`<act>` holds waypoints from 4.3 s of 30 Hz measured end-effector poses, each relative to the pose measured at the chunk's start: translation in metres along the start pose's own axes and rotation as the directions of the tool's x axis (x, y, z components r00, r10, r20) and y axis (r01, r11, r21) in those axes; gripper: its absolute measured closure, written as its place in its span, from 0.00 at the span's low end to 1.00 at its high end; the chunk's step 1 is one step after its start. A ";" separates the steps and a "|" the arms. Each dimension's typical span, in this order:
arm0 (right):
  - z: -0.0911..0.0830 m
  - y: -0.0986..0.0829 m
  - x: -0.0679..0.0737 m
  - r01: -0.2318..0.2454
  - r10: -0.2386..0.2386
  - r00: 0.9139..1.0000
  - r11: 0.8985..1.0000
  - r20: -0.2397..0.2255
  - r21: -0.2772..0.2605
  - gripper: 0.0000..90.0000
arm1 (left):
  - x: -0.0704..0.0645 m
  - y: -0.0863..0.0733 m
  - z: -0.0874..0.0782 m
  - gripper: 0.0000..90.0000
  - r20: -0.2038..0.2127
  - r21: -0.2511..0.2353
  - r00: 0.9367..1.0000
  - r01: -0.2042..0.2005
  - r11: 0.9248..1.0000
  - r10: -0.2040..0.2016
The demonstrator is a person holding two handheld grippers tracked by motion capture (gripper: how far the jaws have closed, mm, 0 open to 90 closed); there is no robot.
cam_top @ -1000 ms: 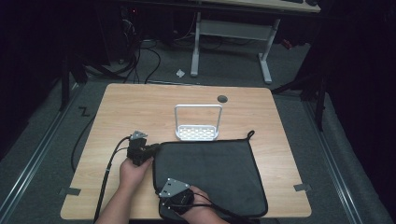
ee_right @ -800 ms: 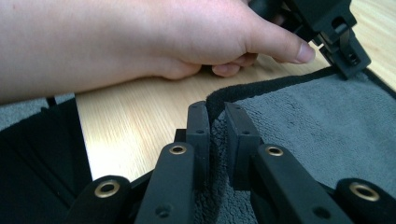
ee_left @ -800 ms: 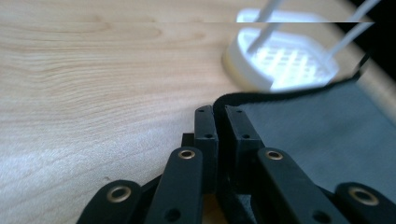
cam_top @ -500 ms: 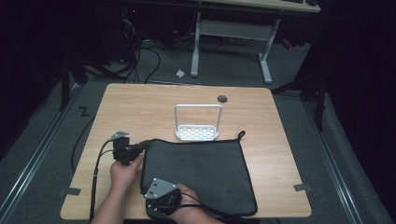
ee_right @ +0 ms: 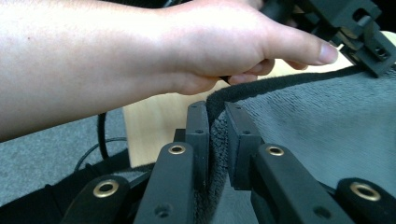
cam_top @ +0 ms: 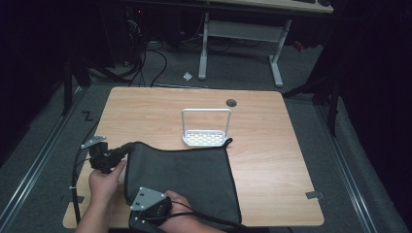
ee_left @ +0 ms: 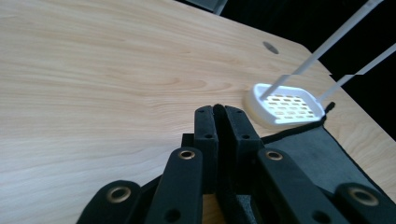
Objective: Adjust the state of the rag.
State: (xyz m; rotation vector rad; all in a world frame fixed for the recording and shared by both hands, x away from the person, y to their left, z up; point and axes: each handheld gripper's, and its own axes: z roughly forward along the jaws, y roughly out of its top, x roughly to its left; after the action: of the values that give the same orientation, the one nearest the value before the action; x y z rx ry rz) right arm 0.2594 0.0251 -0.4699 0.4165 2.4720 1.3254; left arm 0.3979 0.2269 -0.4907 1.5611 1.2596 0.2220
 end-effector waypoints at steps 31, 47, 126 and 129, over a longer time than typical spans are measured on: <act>-0.133 -0.125 -0.069 -0.236 0.221 0.939 0.971 0.262 0.029 0.91 | -0.127 -0.003 0.143 0.93 0.068 0.126 0.995 -0.077 0.989 0.069; -0.164 -0.150 -0.073 -0.280 0.251 0.913 0.959 0.321 0.047 0.90 | -0.165 -0.007 0.163 0.92 0.126 0.145 0.984 -0.140 0.979 0.122; -0.118 -0.161 -0.124 -0.343 0.274 0.910 0.919 0.312 0.194 0.95 | -0.121 -0.076 0.038 0.78 0.167 0.266 0.933 -0.353 0.897 0.318; -0.118 -0.160 -0.123 -0.338 0.266 0.911 0.920 0.314 0.200 0.95 | -0.109 -0.062 0.050 0.67 0.106 0.236 0.954 -0.299 0.925 0.281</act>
State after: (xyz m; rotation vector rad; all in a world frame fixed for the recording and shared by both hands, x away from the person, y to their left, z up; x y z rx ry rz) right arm 0.3076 -0.1967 -0.5269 1.0164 2.3996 0.9684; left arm 0.3494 0.1026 -0.5126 1.9584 1.0265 0.2002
